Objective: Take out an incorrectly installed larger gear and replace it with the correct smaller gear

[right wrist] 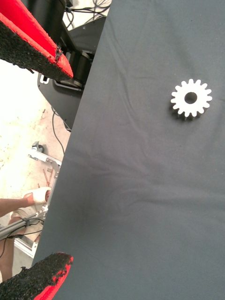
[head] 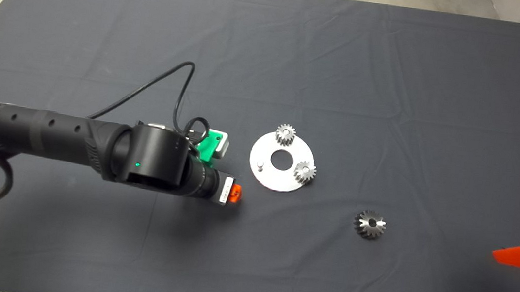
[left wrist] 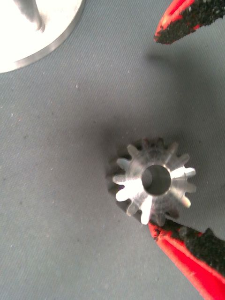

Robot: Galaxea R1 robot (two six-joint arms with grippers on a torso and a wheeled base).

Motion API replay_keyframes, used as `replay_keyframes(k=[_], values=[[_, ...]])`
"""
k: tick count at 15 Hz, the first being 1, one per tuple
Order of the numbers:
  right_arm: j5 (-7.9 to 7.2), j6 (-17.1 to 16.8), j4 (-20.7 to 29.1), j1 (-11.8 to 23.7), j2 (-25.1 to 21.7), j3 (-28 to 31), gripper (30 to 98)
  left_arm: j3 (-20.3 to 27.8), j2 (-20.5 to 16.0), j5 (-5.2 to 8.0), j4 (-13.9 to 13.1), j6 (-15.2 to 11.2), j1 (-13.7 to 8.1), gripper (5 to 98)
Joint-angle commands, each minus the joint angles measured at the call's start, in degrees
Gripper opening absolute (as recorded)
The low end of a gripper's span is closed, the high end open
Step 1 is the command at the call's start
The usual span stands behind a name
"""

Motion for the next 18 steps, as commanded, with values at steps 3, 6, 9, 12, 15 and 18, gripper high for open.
replay_keyframes(k=[3,6,9,12,15,18], values=[[-1.68,0.0,2.1,0.9,-0.2,0.2,96.9,0.0,0.2,3.40,2.2,0.2,-0.5,89.7],[-1.68,0.0,2.1,0.9,-0.2,0.3,96.9,0.1,0.3,3.64,2.2,0.4,-0.5,84.7],[-1.68,0.0,2.1,0.9,-0.3,0.2,96.9,-0.1,0.6,3.73,2.2,0.9,-0.5,79.8],[-1.68,0.0,2.1,0.9,-0.3,0.2,96.9,-2.0,2.3,3.81,2.2,1.1,-0.5,77.3],[-1.68,0.0,2.0,0.9,-0.3,0.2,96.9,-2.0,2.4,4.43,2.2,1.7,-0.5,74.8],[-1.68,0.0,2.0,0.9,-0.3,0.3,96.9,-1.9,2.3,5.13,2.1,2.4,-0.5,70.4]])
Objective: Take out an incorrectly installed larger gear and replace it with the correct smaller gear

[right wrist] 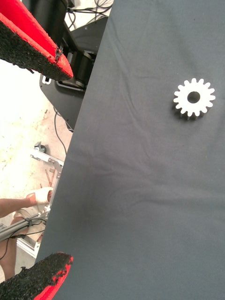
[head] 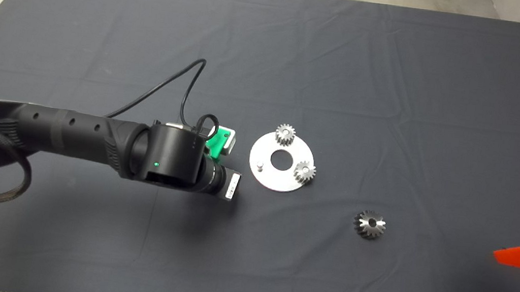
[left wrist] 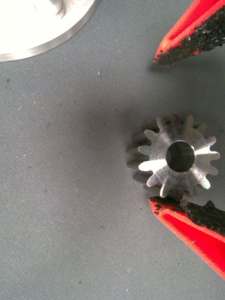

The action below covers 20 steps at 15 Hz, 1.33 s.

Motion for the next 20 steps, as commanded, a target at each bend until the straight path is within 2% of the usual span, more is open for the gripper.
replay_keyframes(k=[1,4,15,17,19,20], values=[[-1.69,0.0,2.0,0.9,-0.1,0.2,96.9,0.7,-0.1,1.71,0.6,1.7,-0.5,70.4],[-1.69,0.0,2.0,0.9,-0.1,0.2,96.9,1.1,-0.4,1.58,0.4,3.8,-0.6,70.4],[-1.69,0.0,2.1,0.9,-0.1,0.2,96.9,2.4,-1.0,1.62,0.0,7.3,-0.5,70.4],[-1.69,0.0,2.1,0.9,-0.1,0.2,96.9,2.4,-0.9,1.62,-0.1,7.8,-0.5,65.7],[-1.69,0.0,2.1,0.9,-0.1,0.2,96.9,2.3,-0.9,1.62,-0.2,8.4,-0.5,65.0],[-1.69,0.0,2.1,0.9,-0.1,0.3,96.9,2.3,-1.0,1.71,-0.3,8.5,-0.5,61.2]])
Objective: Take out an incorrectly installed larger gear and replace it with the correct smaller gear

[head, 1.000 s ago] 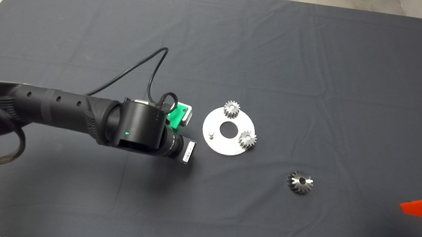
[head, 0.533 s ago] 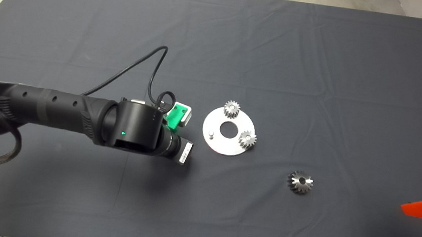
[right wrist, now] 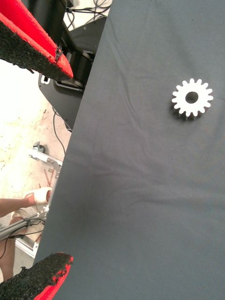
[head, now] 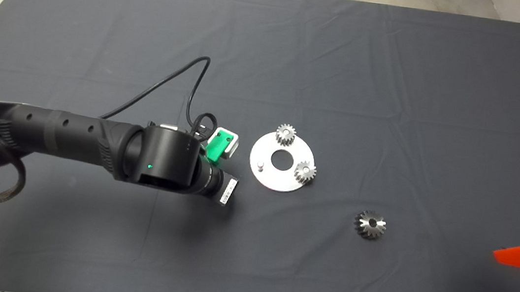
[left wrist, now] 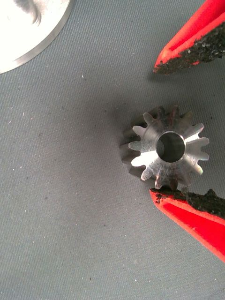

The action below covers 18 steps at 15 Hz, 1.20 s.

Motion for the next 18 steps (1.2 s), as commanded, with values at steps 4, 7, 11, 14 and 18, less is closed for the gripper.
replay_keyframes(k=[4,7,11,14,18], values=[[-1.68,0.0,2.1,0.9,-0.1,0.2,96.9,0.7,0.0,1.71,-0.2,2.6,-0.5,60.2],[-1.68,0.0,2.1,0.9,-0.3,0.2,96.9,0.6,0.0,1.71,-0.2,4.6,-0.2,57.1],[-1.68,0.0,2.1,0.9,-0.3,0.2,96.9,0.2,0.0,1.71,-0.4,7.3,-0.2,51.1],[-1.68,0.0,2.0,0.9,-0.3,0.2,96.9,-0.2,0.1,1.71,-0.6,8.6,-0.2,46.6],[-1.68,0.0,2.0,0.9,-0.3,0.2,96.9,-1.8,0.5,1.80,-1.2,10.5,-0.1,41.7]])
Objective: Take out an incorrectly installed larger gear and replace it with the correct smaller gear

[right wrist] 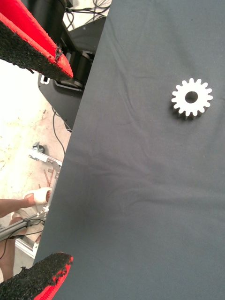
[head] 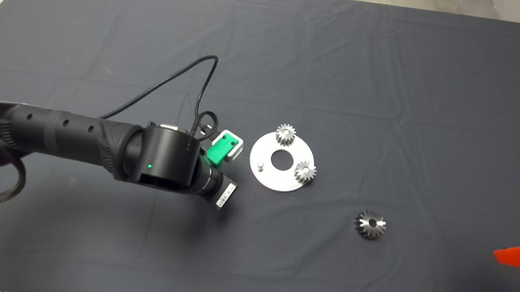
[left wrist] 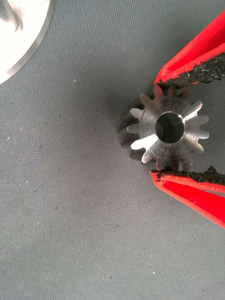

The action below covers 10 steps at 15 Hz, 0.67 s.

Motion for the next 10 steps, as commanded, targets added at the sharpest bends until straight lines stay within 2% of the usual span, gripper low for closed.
replay_keyframes(k=[1,10], values=[[-1.69,0.0,2.0,0.9,-0.1,0.2,96.9,-1.4,0.4,1.78,-1.1,1.9,-0.1,40.6],[-1.69,0.0,1.9,0.9,-0.2,0.2,96.9,-1.9,0.2,1.87,-1.1,2.2,-0.1,37.5]])
